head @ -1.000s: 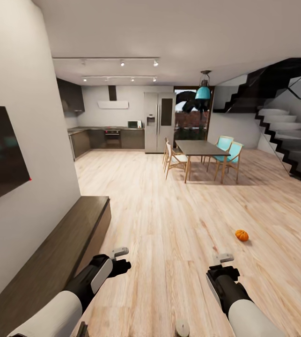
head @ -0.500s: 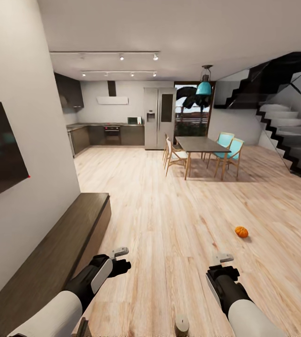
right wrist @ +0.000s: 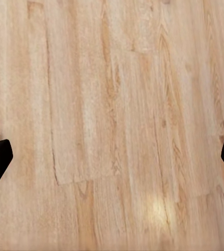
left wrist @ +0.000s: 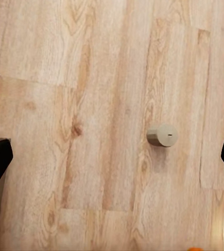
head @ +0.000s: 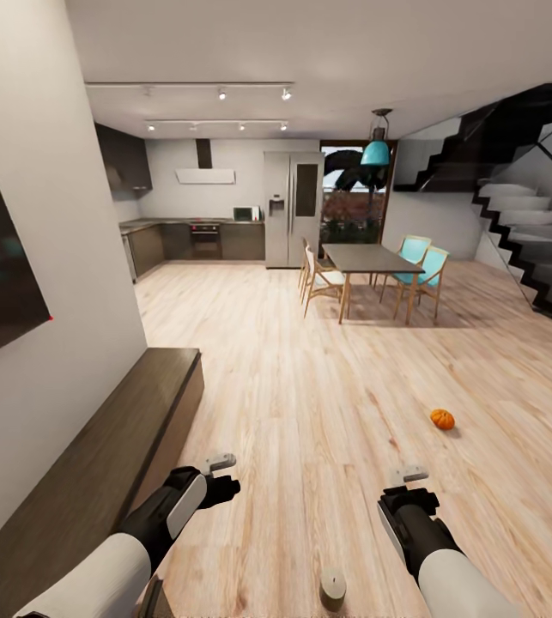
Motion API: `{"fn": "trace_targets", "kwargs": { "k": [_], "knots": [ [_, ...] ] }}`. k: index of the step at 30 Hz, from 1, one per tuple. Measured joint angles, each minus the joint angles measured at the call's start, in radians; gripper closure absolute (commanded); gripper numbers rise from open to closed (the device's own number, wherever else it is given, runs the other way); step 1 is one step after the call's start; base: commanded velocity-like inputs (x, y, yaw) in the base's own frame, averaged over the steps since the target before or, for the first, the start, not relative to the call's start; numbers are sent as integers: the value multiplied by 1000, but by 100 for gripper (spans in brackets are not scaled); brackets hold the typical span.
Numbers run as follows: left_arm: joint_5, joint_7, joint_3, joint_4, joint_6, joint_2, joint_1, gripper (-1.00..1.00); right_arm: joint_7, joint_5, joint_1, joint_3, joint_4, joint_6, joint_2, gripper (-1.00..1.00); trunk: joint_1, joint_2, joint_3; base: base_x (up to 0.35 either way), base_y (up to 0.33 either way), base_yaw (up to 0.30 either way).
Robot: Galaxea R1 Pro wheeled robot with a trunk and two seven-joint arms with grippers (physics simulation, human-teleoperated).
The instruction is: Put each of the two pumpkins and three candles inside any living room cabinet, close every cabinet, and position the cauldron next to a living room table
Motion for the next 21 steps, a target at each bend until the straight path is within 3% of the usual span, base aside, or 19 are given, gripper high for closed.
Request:
{"fn": "trace_targets", "kwargs": {
  "k": [21],
  "knots": [
    [0,0,0,0,0,0,0,-100,0,0,0,0,0,-1,0,-100,0,0,-34,0,0,0]
  ]
}}
